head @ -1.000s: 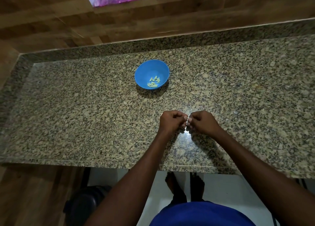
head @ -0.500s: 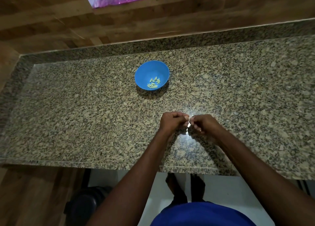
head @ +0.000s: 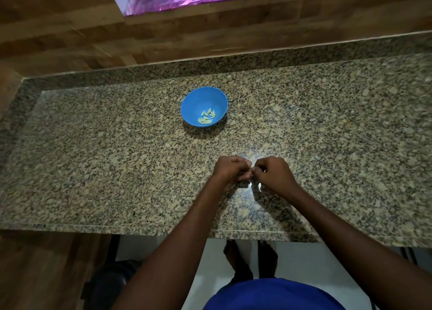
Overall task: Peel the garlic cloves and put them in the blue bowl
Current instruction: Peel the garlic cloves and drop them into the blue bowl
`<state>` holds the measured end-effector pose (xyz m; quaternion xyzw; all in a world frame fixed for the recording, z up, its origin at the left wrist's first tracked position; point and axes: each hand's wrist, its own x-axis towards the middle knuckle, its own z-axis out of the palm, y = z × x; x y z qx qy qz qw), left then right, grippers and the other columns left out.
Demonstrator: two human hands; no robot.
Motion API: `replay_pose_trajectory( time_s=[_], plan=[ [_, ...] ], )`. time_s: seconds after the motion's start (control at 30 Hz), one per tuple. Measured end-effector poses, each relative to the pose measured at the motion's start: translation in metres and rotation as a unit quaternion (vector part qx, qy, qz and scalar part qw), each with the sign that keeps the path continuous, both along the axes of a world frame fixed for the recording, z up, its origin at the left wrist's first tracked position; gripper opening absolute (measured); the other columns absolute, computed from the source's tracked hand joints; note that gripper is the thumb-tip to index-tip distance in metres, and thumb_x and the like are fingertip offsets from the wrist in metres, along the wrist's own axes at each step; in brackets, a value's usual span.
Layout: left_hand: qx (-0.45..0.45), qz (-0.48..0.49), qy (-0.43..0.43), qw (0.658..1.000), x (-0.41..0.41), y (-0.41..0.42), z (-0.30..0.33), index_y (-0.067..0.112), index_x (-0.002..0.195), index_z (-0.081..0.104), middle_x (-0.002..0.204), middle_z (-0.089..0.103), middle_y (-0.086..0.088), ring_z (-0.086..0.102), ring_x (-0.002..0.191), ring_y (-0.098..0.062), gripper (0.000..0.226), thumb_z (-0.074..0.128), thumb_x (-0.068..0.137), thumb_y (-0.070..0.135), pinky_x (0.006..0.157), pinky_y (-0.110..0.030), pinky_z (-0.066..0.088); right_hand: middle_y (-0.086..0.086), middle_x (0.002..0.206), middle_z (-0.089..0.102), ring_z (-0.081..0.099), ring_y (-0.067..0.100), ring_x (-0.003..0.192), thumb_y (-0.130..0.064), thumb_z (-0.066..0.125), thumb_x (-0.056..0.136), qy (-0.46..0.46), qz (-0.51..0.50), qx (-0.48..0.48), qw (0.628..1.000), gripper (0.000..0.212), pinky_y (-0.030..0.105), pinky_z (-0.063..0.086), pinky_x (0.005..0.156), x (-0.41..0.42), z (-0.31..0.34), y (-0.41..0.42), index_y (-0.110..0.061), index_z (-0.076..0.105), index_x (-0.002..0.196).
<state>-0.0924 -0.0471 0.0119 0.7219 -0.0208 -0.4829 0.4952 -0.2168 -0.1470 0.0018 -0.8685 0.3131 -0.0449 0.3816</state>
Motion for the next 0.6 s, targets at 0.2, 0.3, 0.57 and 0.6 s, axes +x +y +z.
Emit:
replay_pose_trajectory(
  time_s=[0.2, 0.3, 0.57, 0.6],
  plan=[
    [-0.015, -0.030, -0.059, 0.998, -0.006, -0.004, -0.002, 0.004, 0.083, 0.072, 0.083, 0.072, -0.021, 0.067, 0.058, -0.018, 0.009, 0.074, 0.085, -0.004, 0.064, -0.032, 0.062, 0.009, 0.059, 0.068, 0.065, 0.023, 0.056, -0.028, 0.061, 0.086, 0.011, -0.080, 0.127, 0.989, 0.031, 0.034, 0.053, 0.055, 0.002, -0.007, -0.005, -0.010, 0.072, 0.063],
    [-0.022, -0.036, -0.059, 0.997, -0.008, -0.005, -0.001, 0.002, 0.092, 0.074, 0.084, 0.073, -0.020, 0.068, 0.057, -0.016, 0.012, 0.074, 0.083, -0.006, 0.066, -0.032, 0.061, 0.009, 0.059, 0.070, 0.070, 0.027, 0.058, -0.022, 0.073, 0.089, -0.013, -0.122, 0.211, 0.970, 0.027, 0.039, 0.059, 0.061, 0.000, -0.007, -0.007, -0.010, 0.074, 0.064],
    [-0.031, -0.033, -0.044, 0.998, -0.009, -0.006, -0.010, 0.008, 0.083, 0.075, 0.086, 0.073, -0.020, 0.066, 0.061, -0.017, 0.015, 0.067, 0.092, -0.001, 0.063, -0.030, 0.062, 0.008, 0.057, 0.069, 0.069, 0.029, 0.055, -0.012, 0.079, 0.084, -0.023, -0.161, 0.220, 0.962, 0.019, 0.053, 0.062, 0.062, -0.005, -0.004, -0.005, -0.013, 0.073, 0.066],
    [-0.032, -0.032, -0.042, 0.998, -0.009, -0.006, -0.011, 0.006, 0.085, 0.075, 0.086, 0.073, -0.022, 0.065, 0.060, -0.017, 0.011, 0.068, 0.092, 0.002, 0.062, -0.030, 0.061, 0.010, 0.058, 0.070, 0.069, 0.031, 0.055, -0.011, 0.079, 0.085, -0.028, -0.158, 0.231, 0.960, 0.017, 0.053, 0.062, 0.062, -0.007, -0.003, -0.005, -0.009, 0.073, 0.069]
  ],
)
